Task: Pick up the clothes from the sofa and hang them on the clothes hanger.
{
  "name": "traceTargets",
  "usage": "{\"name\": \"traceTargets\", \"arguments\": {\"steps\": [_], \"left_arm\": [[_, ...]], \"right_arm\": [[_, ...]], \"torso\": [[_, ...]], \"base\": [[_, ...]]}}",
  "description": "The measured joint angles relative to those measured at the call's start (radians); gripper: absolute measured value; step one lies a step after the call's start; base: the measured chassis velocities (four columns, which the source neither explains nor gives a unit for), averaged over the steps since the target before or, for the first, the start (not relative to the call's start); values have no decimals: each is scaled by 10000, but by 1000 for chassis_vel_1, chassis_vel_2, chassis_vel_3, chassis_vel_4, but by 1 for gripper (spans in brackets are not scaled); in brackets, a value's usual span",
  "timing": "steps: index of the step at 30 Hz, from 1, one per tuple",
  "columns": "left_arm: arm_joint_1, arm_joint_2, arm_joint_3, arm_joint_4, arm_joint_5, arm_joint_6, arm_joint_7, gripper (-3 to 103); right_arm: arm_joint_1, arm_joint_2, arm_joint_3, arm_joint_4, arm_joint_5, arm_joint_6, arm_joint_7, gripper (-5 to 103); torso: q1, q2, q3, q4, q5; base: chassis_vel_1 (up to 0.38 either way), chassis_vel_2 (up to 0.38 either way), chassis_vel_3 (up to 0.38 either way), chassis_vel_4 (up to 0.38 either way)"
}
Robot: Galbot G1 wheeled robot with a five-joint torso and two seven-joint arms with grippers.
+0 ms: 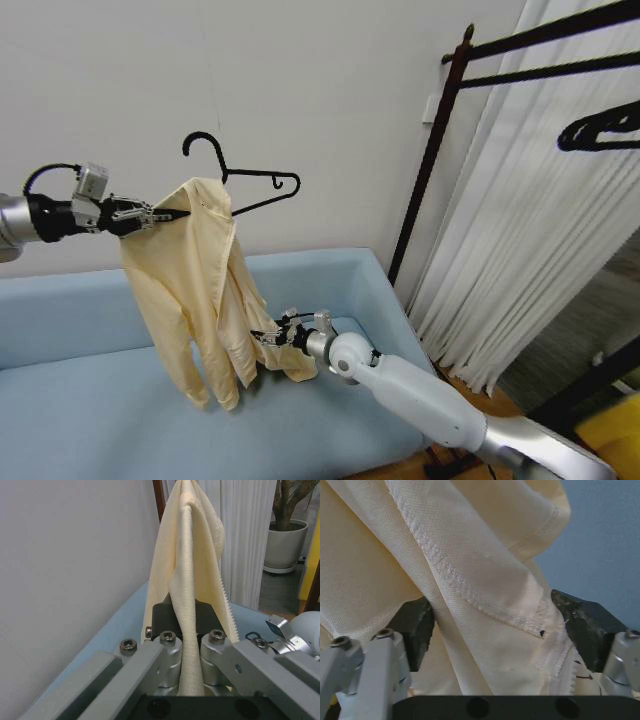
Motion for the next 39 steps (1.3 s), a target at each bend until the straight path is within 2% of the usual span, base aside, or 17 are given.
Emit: {"name": "traceTargets", "arguments": {"steps": [2, 4, 8, 10, 13, 14, 17, 18, 19, 23, 31, 37, 39], "left_arm": [[10, -40, 6, 2, 15, 0, -9, 2], [21, -60, 18, 14, 25, 0, -13, 2], [48, -149, 58, 69, 62, 0, -60, 2], [48, -162, 60, 71, 65, 0, -68, 2], [40, -173, 62, 92, 66, 0, -74, 2], [40, -173, 62, 92, 66, 0, -74, 2], [14, -193, 42, 112, 66, 0, -46, 2], [11, -212, 37, 115, 67, 0, -34, 2], [10, -228, 37, 114, 66, 0, -26, 2], [10, -321, 36, 76, 138, 3, -20, 2], [39, -563, 79, -8, 308, 9, -15, 2], [58, -772, 110, -99, 526, 10, 401, 2], [58, -874, 120, -110, 683, 4, 753, 2]], "right_arm": [[2, -111, 92, 83, 0, 17, -4, 61], [1, -169, 135, 137, 6, 19, -5, 61], [-53, -359, 210, 305, 26, 46, -48, 40], [-69, -355, 215, 305, 23, 64, -47, 40], [-72, -204, 238, 186, -92, 152, 87, 24], [-72, -204, 238, 186, -92, 152, 87, 24], [-21, 12, 334, 27, -267, 419, 763, 8], [16, 89, 465, -28, -339, 550, 1086, 8], [44, 126, 575, -52, -388, 611, 1279, 3], [305, 110, 1161, -29, -648, 714, 1862, 0], [1025, -318, 2014, 671, -1163, 582, 2543, 0], [1872, -748, 2362, 1652, -1002, -239, 2998, 0], [2474, -882, 2348, 1917, -735, -774, 3167, 0]], "torso": [[0, 0, 0, 0, 0], [0, 0, 0, -2, 1], [0, 0, 0, -2, 0], [0, 0, 0, -1, 1], [0, 0, 0, 0, 1], [0, 0, 0, 0, 1], [0, 0, 0, 2, 1], [0, 0, 0, 2, 1], [0, 0, 0, 2, 1], [0, 0, 0, -1, 1], [1, 0, 1, -1, 2], [1, 0, 0, -2, 2], [1, 0, 0, -1, 1]], "base": [[0, 0, 0, 0], [0, 0, 0, 0], [0, 0, 0, 0], [0, 0, 0, 0], [0, 0, 0, 0], [0, 0, 0, 0], [0, 0, 0, 0], [0, 0, 0, 0], [0, 0, 0, 0], [0, 0, 0, 0], [0, 0, 0, 0], [0, 0, 0, 0], [0, 0, 0, 0]]}}
